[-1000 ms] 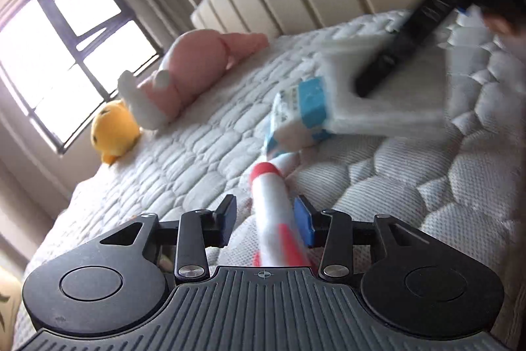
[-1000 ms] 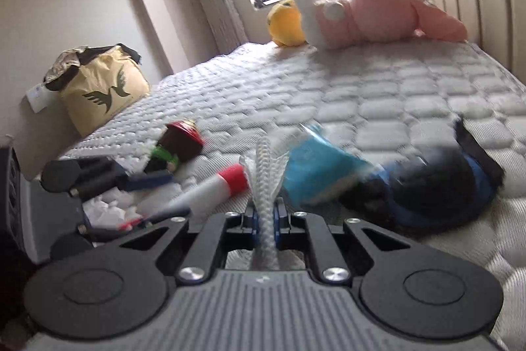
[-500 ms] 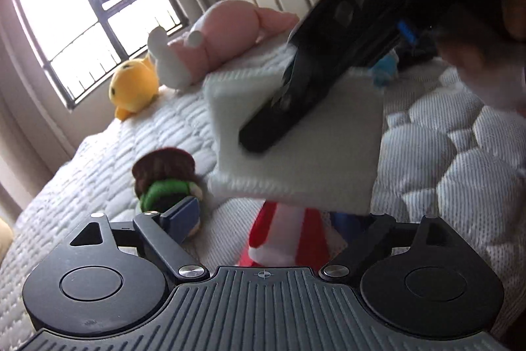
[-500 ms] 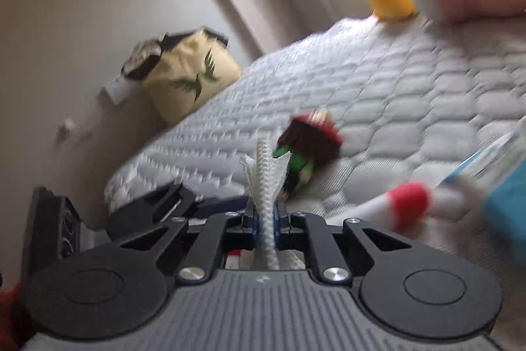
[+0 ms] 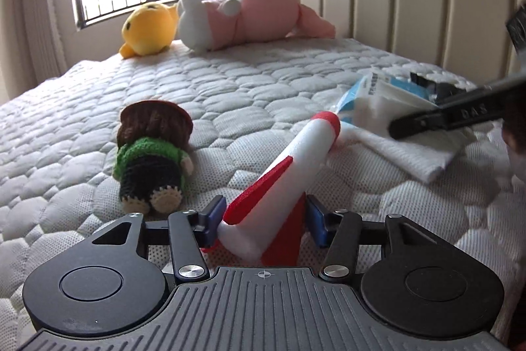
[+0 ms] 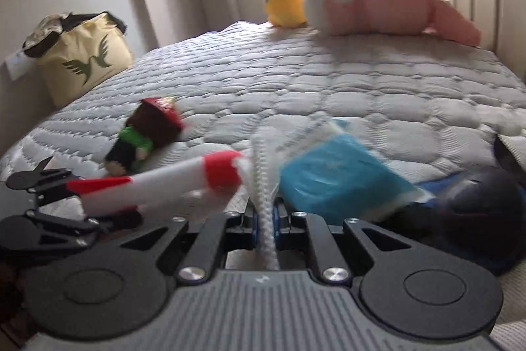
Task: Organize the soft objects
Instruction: 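Wipe the turned rocket with the right tool's tissue while the left tool holds it, then release the rocket onto the bed and grasp the crocheted doll with the left tool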
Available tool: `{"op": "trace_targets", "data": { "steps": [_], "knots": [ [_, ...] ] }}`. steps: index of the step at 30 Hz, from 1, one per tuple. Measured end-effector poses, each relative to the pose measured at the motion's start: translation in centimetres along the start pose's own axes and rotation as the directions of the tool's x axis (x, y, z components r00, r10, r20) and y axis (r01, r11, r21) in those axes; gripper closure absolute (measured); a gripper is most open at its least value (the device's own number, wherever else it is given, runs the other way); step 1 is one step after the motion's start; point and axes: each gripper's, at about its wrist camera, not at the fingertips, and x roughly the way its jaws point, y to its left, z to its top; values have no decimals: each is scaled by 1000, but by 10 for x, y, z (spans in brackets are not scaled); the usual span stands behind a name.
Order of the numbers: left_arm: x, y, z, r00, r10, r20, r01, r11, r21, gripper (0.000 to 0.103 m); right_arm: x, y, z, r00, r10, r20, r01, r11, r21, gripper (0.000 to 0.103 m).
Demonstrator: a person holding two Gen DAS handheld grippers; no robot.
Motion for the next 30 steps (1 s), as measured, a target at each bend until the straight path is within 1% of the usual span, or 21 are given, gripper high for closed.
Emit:
{"op": "trace_targets", "data": {
  "steps": [3,5,7,8,9,10,11,12,14,15,16,18,20,21,22,23,24,26,27,28,30],
  "knots": [
    [8,-2,14,998,-60,14,61,993,-101,48,-11,-26,-2,997,-64,33,62,996,60,92],
    [18,-13,23,997,-73,18,75,992,-99,49,-16,-42,1,994,-94,46,88,990,113,92],
    [29,-28,30,996,-85,13,86,994,-75,48,-23,-51,1,994,-89,56,80,986,145,92],
    [32,-36,33,995,-96,5,96,994,-50,39,-27,-52,-1,995,-80,58,71,988,141,92],
    [33,-43,35,995,-104,7,104,994,-24,21,-30,-53,-4,996,-70,59,62,989,133,92],
    [29,-48,36,994,-105,24,105,995,-1,13,-33,-53,-7,996,-63,59,56,991,121,92],
    [22,-51,38,993,-106,49,105,994,23,8,-35,-52,-11,997,-60,56,54,993,109,92],
    [14,-53,39,992,-104,72,101,994,44,7,-35,-51,-14,997,-58,52,52,993,102,92],
    [-3,-51,43,990,-84,115,76,994,75,5,-32,-52,-20,998,-54,44,49,993,106,92],
    [-13,-46,44,988,-59,146,47,995,85,3,-30,-54,-23,998,-48,41,43,992,118,93],
    [-21,-41,45,984,-19,176,2,996,91,2,-26,-55,-24,998,-42,41,36,991,130,93],
    [-26,-28,45,970,117,212,-137,987,81,0,-24,-55,-27,998,-34,48,27,989,142,93],
    [-18,-8,45,944,267,193,-278,960,28,0,-22,-53,-26,998,-33,51,25,990,140,93],
    [-9,5,45,935,321,153,-321,947,-24,0,-22,-53,-27,998,-34,52,26,990,138,93],
    [0,19,45,929,356,103,-349,933,-84,0,-22,-53,-28,998,-34,55,27,990,136,93],
    [11,31,43,927,372,51,-362,921,-145,0,-22,-54,-28,998,-35,58,27,990,135,93],
    [23,44,41,927,374,1,-366,908,-205,0,-22,-53,-29,998,-35,61,27,991,132,93],
    [44,59,36,933,355,-65,-359,890,-282,0,-22,-53,-31,997,-36,66,27,991,127,93],
    [53,63,35,938,336,-88,-347,889,-300,0,-21,-55,-31,997,-34,66,26,991,128,93],
    [60,65,34,945,311,-101,-327,893,-308,0,-21,-56,-31,997,-32,65,23,991,131,93],
    [68,65,31,958,268,-100,-286,909,-305,0,-21,-57,-31,998,-26,65,17,990,139,93]
  ]
}}
